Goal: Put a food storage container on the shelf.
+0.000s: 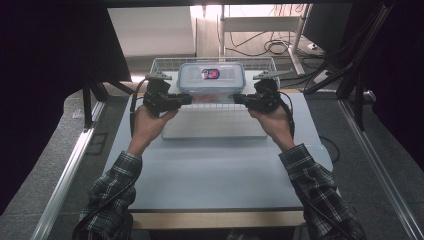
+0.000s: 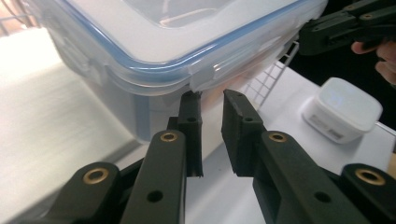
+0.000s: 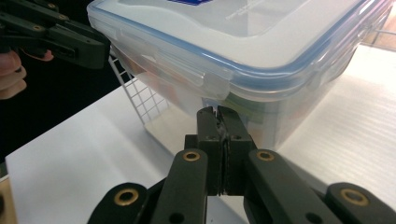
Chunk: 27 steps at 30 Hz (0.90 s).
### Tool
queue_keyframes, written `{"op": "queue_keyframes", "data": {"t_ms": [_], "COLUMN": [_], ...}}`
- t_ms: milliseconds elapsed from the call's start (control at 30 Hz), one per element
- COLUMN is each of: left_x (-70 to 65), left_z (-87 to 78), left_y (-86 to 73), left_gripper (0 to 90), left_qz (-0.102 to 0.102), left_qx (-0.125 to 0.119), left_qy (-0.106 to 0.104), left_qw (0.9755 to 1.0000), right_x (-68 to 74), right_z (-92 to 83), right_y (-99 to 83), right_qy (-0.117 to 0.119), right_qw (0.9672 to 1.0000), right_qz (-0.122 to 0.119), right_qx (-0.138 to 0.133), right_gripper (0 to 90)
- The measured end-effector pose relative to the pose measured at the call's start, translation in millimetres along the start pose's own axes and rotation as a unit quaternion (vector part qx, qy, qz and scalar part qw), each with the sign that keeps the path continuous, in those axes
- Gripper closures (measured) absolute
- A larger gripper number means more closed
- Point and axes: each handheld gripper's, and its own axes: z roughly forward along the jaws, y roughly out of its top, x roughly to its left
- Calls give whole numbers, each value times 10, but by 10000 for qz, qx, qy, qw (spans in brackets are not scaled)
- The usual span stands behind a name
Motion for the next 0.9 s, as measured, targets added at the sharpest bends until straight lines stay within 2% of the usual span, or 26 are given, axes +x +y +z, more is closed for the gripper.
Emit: {"op": "queue_keyframes", "data": {"t_ms": [167,300,500,600,700,900], "left_x": [70,105,127,87,23,-122], "left_z": [43,97,178,166,143,51], "left_y": [70,114,134,67,-25,-275], "left_gripper": [777,777,777,776,743,609], "left_qz": [-95,-83,-98,-76,21,242], "left_qx": [47,91,152,88,83,76], "left_qy": [26,67,80,-59,-181,-188], "left_qw": [9999,9999,9998,9999,9998,9995], "right_x": [-62,-118,-159,-148,-95,-22], "right_z": [51,85,123,113,73,-27], "right_y": [38,66,88,80,44,-127], "right_qy": [-106,-161,-213,-189,-97,-45], "right_qw": [9999,9997,9995,9995,9998,10000], "right_qz": [62,191,232,267,152,7], "right_qx": [-2,-40,-46,-35,-39,-2], "right_gripper": [884,884,886,885,859,738]}}
